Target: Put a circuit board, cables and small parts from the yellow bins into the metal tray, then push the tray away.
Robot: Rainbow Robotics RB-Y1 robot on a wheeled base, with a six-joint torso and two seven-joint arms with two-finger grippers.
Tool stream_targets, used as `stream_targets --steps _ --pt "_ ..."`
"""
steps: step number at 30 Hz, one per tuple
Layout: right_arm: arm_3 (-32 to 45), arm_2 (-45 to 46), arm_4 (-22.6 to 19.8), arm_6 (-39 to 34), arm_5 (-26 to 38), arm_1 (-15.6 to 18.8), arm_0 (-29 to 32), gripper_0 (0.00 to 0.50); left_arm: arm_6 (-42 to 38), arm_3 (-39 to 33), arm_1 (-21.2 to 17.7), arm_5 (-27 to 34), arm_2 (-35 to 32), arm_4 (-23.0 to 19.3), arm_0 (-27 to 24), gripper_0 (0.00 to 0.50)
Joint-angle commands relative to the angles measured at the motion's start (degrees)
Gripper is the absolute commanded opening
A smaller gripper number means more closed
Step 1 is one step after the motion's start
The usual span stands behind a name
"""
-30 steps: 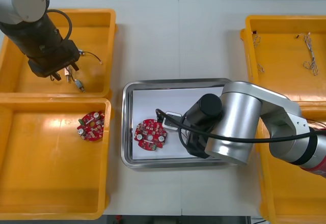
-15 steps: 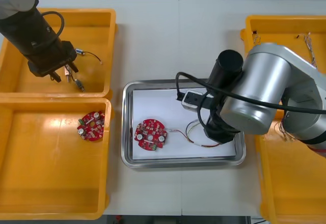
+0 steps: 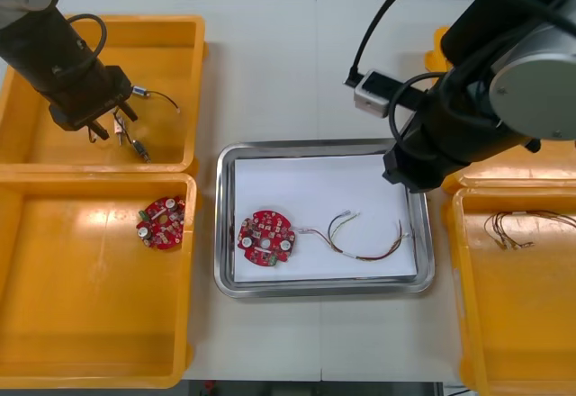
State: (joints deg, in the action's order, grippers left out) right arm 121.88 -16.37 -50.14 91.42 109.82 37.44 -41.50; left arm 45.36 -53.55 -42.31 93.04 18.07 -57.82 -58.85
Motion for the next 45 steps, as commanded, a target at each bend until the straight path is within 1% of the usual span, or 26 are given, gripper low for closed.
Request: stream_targets --steps 1,5,9,12,15,17,20,25,30,34,36,42,45 --pt "1.87 5.91 -2.51 -3.35 0.18 5.98 -2.09 0.5 2.36 0.02 0.65 -1.37 3.29 -1.33 -3.11 0.5" --pt "-0.33 9.96 -4.18 -4.05 0.18 9.32 -2.09 0.5 2.71 0.29 1.36 -1.99 4.6 -1.42 -3.02 0.5" --pt "-4.37 13.91 -4.79 -4.23 0.18 10.81 -2.09 0.5 2.71 1.17 2.06 -3.66 6.01 -1.51 -3.02 0.5" --pt "-7.54 16.55 -3.3 -4.23 0.18 11.69 -2.09 0.5 2.89 1.87 2.5 -4.89 6.98 -1.77 -3.02 0.5" --pt "-10.26 17.78 -0.13 -4.14 0.18 12.57 -2.09 0.5 3.15 2.22 3.03 -5.33 7.15 -1.59 -3.02 0.5" --pt "-12.81 18.83 2.15 -4.23 0.18 12.74 -2.09 0.5 3.33 2.31 3.29 -5.24 7.33 -1.59 -3.02 0.5" --pt "-16.59 21.03 4.26 -4.05 0.18 12.83 -2.09 0.5 3.33 2.22 3.55 -5.33 8.29 -1.68 -3.02 0.5" --pt "-22.56 25.16 5.93 -3.79 0.18 12.92 -2.09 0.5 3.42 2.31 3.64 -5.5 9.79 -1.68 -2.85 0.5" --pt "-27.49 26.3 9.98 -3.09 0.18 12.92 -3.5 0.5 3.59 2.31 3.64 -5.94 9.88 -1.24 -2.15 0.5" --pt "-32.06 26.3 10.33 -2.74 0.18 12.83 -4.73 0.5 3.77 2.31 3.64 -6.29 9.79 -0.89 -1.88 0.5" --pt "-35.66 26.39 10.77 -2.3 -0.31 12.83 -5.96 0.5 3.77 2.31 3.64 -6.47 9.88 -0.63 -1.88 0.5" --pt "-45.24 26.3 10.33 -0.36 -4.88 12.83 -9.82 0.5 3.94 2.66 3.64 -7.26 9.79 -0.01 -1.62 0.5" --pt "-48.49 26.3 10.24 0.78 -7.16 12.83 -10.88 0.5 4.12 2.66 3.64 -7.61 9.79 0.16 -1.09 0.5"
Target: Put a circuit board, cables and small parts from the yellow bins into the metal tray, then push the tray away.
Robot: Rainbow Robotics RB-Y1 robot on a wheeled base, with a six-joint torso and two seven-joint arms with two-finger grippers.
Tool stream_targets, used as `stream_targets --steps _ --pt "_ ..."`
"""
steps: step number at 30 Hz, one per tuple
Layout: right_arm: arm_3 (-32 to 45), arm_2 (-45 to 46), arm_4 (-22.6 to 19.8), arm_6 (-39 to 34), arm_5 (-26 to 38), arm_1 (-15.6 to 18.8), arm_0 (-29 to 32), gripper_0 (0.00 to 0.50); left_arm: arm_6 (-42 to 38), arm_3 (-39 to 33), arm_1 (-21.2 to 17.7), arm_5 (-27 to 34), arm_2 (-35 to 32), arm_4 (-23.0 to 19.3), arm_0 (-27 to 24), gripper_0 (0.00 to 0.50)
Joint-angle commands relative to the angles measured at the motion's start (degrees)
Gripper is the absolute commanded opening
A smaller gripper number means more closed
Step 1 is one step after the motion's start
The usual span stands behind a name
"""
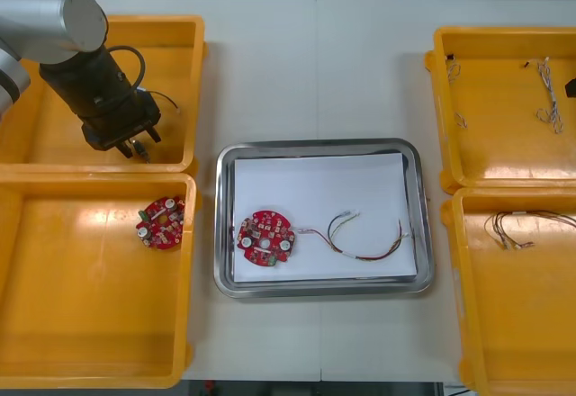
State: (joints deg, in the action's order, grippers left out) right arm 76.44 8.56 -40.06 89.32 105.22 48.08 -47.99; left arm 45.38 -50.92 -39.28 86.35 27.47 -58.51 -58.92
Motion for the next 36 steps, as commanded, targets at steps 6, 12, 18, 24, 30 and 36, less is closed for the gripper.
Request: stream_targets --steps 6,12,18,24,30,36 --pt "-7.8 1.38 1.13 9.21 -8.1 2.37 -4.48 0.5 4.45 0.03 0.61 -1.27 0.39 1.21 -0.31 0.5" --pt "-14.13 1.38 1.21 15.45 -13.11 2.46 -5.53 0.5 4.8 0.03 0.61 -1.62 0.48 1.56 0.3 0.5" --pt "-21.34 0.94 2.0 21.16 -16.28 2.37 -9.05 0.5 5.07 0.03 0.61 -1.8 0.48 1.47 0.56 0.5" --pt "-27.14 -0.91 3.15 24.5 -20.06 2.37 -12.3 0.5 5.33 0.03 0.61 -2.59 0.48 1.39 1.36 0.5" --pt "-27.84 -4.6 4.03 24.15 -24.45 2.37 -12.74 0.5 5.77 0.03 0.61 -3.38 0.48 0.95 1.8 0.5" --pt "-34.96 -5.04 4.2 24.94 -27.35 1.67 -15.73 0.5 6.03 0.03 0.61 -3.38 0.48 0.86 1.8 0.062"
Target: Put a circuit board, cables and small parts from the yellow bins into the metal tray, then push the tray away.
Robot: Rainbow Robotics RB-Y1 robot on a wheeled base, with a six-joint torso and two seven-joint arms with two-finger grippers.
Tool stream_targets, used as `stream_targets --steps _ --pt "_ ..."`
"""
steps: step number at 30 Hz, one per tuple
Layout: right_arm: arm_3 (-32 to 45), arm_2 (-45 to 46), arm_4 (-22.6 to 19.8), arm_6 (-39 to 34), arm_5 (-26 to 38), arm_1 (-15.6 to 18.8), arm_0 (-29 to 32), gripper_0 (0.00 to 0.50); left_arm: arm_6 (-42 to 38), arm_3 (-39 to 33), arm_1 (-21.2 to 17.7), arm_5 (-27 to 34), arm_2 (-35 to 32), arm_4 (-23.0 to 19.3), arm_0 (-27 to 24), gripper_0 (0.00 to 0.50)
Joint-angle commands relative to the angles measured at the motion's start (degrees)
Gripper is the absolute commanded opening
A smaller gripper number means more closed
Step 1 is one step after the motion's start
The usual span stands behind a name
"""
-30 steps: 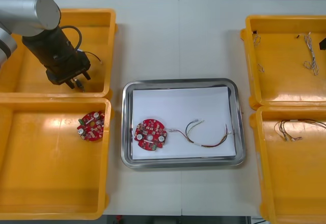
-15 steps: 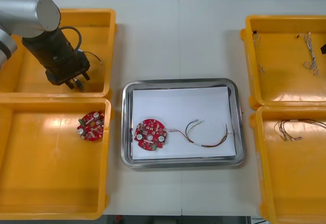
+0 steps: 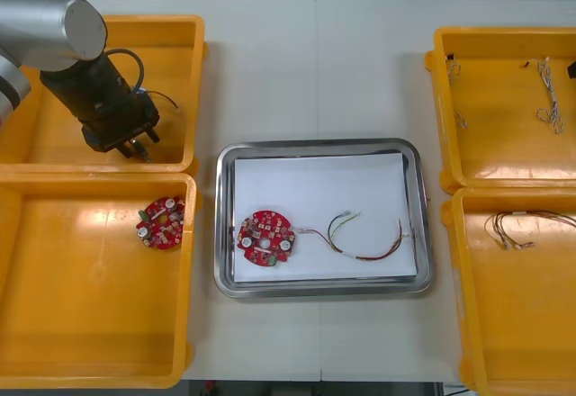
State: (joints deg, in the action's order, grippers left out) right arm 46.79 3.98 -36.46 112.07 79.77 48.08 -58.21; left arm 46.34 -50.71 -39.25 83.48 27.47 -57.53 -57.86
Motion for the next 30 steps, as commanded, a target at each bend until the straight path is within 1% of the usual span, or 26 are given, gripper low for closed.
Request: stream_targets --steps 1,5,12,15,18,23,30 --pt "-7.33 -0.46 0.6 2.45 -2.52 1.58 -6.65 0.5 5.16 -0.18 0.57 -0.51 0.48 -0.21 0.73 0.0" --pt "-12.78 -0.46 1.39 3.24 -4.54 1.23 -9.64 0.5 5.25 -0.18 0.57 -0.6 0.39 -0.74 0.73 0.0" --pt "-15.15 -0.9 2.88 4.56 -8.93 0.18 -10.17 0.5 5.25 -0.88 0.49 -0.6 0.39 -1.01 0.73 0.0" --pt "-16.3 -0.9 3.23 5.09 -10.69 -0.44 -10.17 0.5 5.07 -2.55 -0.3 -0.07 0.39 -1.01 0.73 0.0" --pt "-18.58 -0.9 3.32 5.79 -12.89 -0.88 -10.61 0.5 4.9 -5.01 -1.36 1.95 -0.84 -0.92 0.73 0.0" --pt "-24.73 -0.9 3.76 7.46 -16.41 -1.41 -13.33 0.5 4.99 -10.28 -3.73 7.4 -4.44 -0.57 0.73 0.0" --pt "-29.74 -0.73 4.29 9.13 -20.89 -2.02 -15.35 0.5 4.81 -18.19 -6.28 12.76 -6.91 0.31 0.73 0.0"
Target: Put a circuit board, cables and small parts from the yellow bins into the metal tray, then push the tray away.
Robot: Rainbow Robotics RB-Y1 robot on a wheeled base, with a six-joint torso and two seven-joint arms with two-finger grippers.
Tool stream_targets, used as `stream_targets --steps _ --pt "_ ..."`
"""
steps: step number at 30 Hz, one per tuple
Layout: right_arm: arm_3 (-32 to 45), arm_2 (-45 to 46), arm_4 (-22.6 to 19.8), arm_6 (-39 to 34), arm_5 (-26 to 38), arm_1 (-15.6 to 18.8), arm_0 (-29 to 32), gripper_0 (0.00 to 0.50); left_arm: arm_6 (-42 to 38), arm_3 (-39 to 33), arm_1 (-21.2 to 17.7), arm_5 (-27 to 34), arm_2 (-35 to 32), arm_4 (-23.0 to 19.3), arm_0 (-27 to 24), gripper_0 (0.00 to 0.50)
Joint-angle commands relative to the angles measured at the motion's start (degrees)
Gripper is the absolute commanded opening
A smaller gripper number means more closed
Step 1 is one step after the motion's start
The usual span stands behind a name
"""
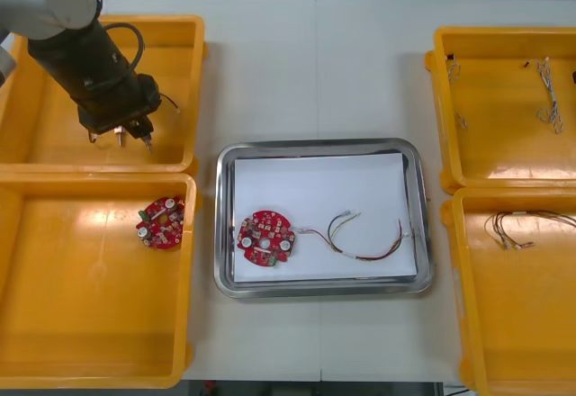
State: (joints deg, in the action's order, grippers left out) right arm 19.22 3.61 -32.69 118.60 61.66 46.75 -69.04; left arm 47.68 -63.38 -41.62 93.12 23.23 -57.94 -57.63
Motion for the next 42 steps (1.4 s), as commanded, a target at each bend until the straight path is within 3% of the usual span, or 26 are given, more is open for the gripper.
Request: stream_targets --steps 1,14,22,25,34,42 --pt "-2.7 -0.36 0.61 2.78 -3.12 -0.7 -4.79 0.5 3.47 -6.32 -4.09 3.56 -2.84 0.9 0.5 0.0" --pt "-8.5 1.57 0.43 5.59 -8.92 -2.1 -5.85 0.5 -1.36 -23.19 -2.24 11.03 -4.77 5.73 0.5 0.0" --pt "-11.05 3.33 0.34 5.24 -9.54 -3.16 -5.67 0.5 -7.87 -31.19 3.56 12.61 -4.95 9.95 1.38 0.0" --pt "-11.92 3.86 0.78 5.06 -9.45 -3.42 -5.67 0.5 -8.83 -34.8 6.81 14.1 -4.95 13.29 2.7 0.0" --pt "-12.01 5.35 0.96 4.63 -10.33 -3.6 -3.82 0.5 -9.8 -38.22 14.11 16.13 -1.52 19.18 3.66 0.0" --pt "-12.01 5.35 0.17 4.98 -11.65 -3.6 -1.45 0.5 -12.0 -37.61 17.97 11.99 5.16 20.94 4.54 0.0"
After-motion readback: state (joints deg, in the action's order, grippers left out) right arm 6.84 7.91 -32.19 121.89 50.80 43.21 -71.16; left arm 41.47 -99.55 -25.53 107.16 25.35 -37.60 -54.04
